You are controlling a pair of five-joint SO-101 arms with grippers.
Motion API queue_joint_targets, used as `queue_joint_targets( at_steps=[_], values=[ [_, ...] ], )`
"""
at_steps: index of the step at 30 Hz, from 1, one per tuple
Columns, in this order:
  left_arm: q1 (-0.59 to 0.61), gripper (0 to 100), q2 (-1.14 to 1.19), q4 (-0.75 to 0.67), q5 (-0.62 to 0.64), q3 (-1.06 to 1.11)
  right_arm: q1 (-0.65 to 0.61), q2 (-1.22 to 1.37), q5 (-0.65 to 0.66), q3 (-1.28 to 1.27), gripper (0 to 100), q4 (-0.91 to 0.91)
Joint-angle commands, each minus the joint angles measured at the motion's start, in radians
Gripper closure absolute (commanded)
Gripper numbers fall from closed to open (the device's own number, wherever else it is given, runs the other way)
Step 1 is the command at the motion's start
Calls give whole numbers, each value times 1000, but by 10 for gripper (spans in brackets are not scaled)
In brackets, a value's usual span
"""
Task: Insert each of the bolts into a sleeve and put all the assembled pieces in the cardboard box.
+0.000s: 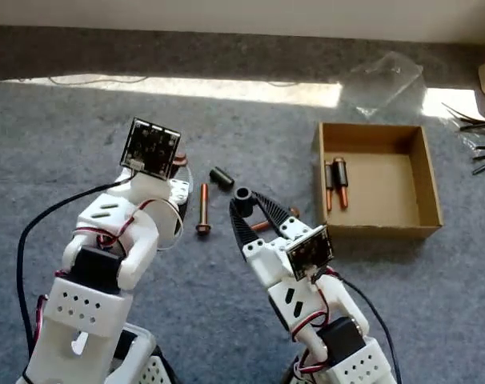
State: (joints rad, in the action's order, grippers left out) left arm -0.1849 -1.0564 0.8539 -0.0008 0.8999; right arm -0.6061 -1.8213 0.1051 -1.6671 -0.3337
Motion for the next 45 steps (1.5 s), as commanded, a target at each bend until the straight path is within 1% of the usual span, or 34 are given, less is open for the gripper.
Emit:
queue_joint_targets(
  at_steps=[1,3,6,15,18,23,27,29,32,34,40,43,45],
  values=[
    [30,995,-65,-34,-6,-10,-12,-5,-18,-116,995,30],
    [41,995,-71,-63,-3,-5,-10,-4,-18,-120,995,27],
    [44,995,-87,-144,-3,38,-10,-5,-18,-120,995,-30],
    [36,995,-168,-517,-3,231,-12,-4,-21,-120,995,-48],
    [12,995,-197,-597,-3,259,-12,-4,-21,-120,995,-48],
    [-48,995,-232,-624,0,266,-15,2,-25,-120,995,-48],
    [-84,994,-251,-628,2,262,-12,2,-160,-120,995,-48],
    [-88,994,-263,-628,20,260,-12,2,-184,-120,995,-48],
    [-82,994,-289,-628,155,255,-7,-5,-153,-120,995,-44],
    [-84,994,-297,-628,209,246,1,-5,-138,-120,995,-42],
    [-94,994,-302,-694,213,248,5,-2,-72,-120,995,12],
    [-147,994,-300,-694,209,248,2,-1,-26,-120,995,13],
    [-203,994,-300,-694,207,248,1,2,11,-120,995,10]
  ],
)
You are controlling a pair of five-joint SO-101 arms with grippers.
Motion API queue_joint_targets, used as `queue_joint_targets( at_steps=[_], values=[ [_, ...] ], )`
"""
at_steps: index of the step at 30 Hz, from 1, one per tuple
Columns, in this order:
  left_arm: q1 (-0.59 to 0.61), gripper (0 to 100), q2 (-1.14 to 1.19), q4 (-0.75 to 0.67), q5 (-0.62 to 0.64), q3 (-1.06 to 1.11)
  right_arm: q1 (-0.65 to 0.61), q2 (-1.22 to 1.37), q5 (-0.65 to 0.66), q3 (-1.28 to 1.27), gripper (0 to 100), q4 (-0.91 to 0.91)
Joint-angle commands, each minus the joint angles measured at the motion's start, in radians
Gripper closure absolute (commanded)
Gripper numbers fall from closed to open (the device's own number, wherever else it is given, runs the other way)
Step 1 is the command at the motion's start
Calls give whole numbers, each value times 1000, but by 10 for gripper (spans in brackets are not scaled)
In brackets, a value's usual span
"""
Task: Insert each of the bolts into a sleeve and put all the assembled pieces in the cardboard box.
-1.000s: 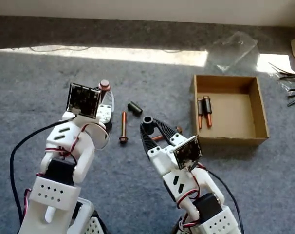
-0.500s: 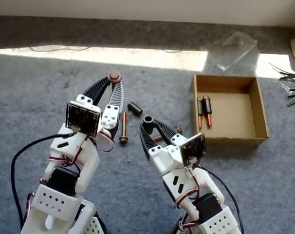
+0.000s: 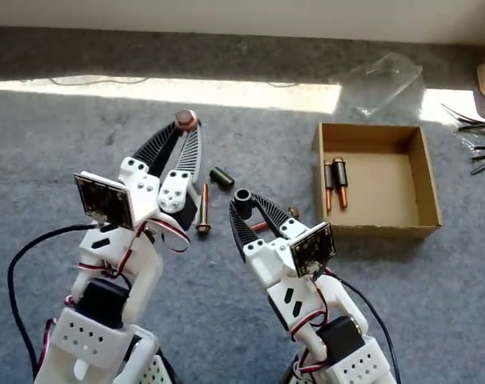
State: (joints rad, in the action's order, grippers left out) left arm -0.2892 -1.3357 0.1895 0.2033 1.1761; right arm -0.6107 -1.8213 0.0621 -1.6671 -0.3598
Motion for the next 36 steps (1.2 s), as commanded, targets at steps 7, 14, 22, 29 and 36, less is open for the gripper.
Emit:
queue_joint_targets(
  at_steps=[7,14,22,29,36],
  values=[
    [-143,994,-21,-28,3,-27,5,4,92,-120,995,33],
    [-145,994,-30,-26,5,1,8,4,92,-120,995,8],
    [-193,994,-31,89,3,-30,8,4,92,-120,995,-13],
    [-194,994,-33,91,3,-30,8,4,92,-120,995,-13],
    [-194,994,-35,109,3,-31,8,4,92,-120,995,-13]
  ],
)
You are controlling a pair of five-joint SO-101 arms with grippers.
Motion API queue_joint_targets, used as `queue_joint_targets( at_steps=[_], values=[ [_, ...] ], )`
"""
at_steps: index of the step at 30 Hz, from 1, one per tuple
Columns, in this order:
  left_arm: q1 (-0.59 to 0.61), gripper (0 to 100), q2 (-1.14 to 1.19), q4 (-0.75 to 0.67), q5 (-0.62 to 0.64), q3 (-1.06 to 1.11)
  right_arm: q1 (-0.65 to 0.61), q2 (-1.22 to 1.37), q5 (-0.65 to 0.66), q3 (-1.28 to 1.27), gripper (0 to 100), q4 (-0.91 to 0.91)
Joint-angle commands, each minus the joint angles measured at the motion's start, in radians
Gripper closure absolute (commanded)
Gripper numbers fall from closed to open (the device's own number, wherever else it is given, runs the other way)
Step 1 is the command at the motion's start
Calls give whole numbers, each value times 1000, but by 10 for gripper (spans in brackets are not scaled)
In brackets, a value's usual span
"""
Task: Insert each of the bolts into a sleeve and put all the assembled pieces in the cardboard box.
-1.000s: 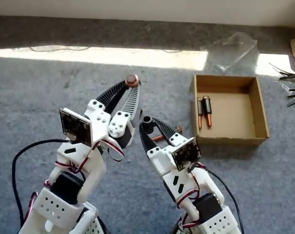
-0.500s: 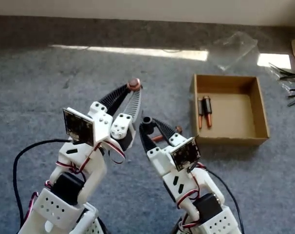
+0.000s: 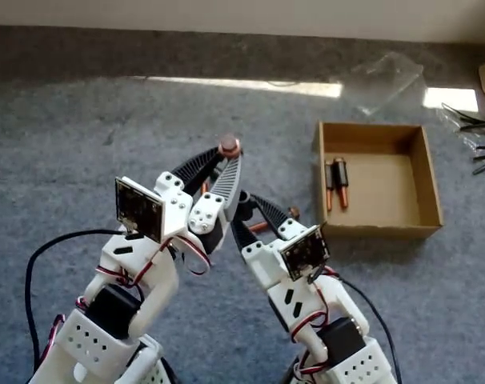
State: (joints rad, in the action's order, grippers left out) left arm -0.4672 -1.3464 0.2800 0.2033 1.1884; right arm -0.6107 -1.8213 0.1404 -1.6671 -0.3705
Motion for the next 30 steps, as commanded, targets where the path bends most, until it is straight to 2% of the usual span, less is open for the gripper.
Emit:
queue_joint_targets(
  at_steps=[1,9,25,30],
  values=[
    [-16,994,-30,29,3,-45,8,4,14,-120,995,-2],
    [-16,994,-206,112,3,-44,8,4,14,-120,995,-2],
    [-82,994,-208,109,3,-10,8,-5,12,-120,995,4],
    [-81,994,-208,109,3,-10,8,-5,9,-120,995,81]
  ],
)
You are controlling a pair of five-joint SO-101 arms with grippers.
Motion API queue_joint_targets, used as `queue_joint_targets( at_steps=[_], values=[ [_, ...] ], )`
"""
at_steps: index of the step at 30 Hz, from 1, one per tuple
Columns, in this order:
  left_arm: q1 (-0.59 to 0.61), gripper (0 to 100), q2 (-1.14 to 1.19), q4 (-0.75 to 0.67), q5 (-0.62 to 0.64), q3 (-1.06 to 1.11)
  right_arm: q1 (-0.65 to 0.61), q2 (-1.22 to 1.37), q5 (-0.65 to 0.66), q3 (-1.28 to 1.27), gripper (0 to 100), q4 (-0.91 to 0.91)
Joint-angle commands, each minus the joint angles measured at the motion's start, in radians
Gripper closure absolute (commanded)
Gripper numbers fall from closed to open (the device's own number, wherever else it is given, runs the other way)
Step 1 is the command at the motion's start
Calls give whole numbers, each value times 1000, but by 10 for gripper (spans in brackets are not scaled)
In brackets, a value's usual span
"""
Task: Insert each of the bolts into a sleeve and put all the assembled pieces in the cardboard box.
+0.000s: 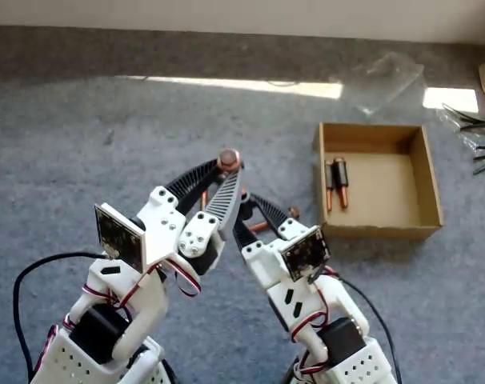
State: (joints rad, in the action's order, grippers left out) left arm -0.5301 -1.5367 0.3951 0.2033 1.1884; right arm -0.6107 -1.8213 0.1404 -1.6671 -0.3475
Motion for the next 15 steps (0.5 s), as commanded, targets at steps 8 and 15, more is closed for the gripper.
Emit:
queue_joint_targets(
  at_steps=[8,15],
  values=[
    [-16,994,-16,-6,2,-10,5,-5,9,-120,995,79],
    [8,993,67,-57,2,-8,4,-5,12,-120,995,79]
  ],
)
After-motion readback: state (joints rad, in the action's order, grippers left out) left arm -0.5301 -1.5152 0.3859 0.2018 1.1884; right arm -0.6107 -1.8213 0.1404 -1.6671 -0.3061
